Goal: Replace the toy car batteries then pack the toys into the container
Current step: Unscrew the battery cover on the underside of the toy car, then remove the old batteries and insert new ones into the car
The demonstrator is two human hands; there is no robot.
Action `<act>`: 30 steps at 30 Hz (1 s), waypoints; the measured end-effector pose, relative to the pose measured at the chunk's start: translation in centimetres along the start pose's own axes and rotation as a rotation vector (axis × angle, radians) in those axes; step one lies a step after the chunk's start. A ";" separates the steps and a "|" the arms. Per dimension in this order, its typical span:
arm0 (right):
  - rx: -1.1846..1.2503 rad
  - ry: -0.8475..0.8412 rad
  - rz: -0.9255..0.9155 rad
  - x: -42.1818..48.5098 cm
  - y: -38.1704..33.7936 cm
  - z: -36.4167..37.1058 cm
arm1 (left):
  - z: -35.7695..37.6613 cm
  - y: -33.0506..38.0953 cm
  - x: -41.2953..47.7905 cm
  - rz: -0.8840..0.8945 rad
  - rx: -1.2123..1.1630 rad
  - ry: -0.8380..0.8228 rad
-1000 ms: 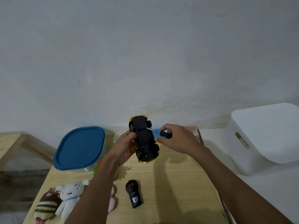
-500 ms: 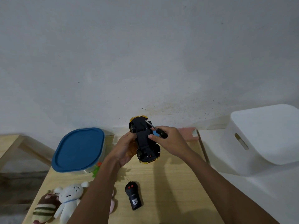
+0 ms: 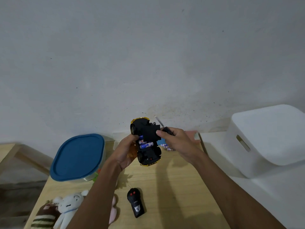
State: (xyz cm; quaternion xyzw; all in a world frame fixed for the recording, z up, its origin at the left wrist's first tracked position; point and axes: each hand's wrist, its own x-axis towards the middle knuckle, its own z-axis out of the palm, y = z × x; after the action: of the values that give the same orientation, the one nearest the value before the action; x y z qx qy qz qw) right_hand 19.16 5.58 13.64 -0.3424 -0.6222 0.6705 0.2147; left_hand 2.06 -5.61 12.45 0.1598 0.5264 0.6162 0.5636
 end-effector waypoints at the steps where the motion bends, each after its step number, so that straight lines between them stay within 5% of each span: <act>1: 0.050 0.012 0.004 -0.1 0.2 -0.4 | -0.1 -0.1 0.1 -0.009 -0.016 0.015; 7: 0.112 0.138 0.091 -1.4 5.7 -3.6 | -0.6 -0.6 0.4 -0.032 -0.048 0.068; 16: -0.235 0.392 0.427 -2.0 19.8 -5.3 | -1.4 -2.3 0.8 -0.061 -0.025 0.113; 30: -0.579 0.482 0.428 -2.5 23.6 -6.0 | -1.7 -2.7 1.2 -0.077 0.050 0.108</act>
State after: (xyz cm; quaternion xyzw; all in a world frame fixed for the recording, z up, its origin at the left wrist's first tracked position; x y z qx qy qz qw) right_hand 28.48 4.82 -9.00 -0.6566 -0.6317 0.3985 0.1049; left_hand 1.76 -5.88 9.02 0.1197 0.5771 0.5885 0.5535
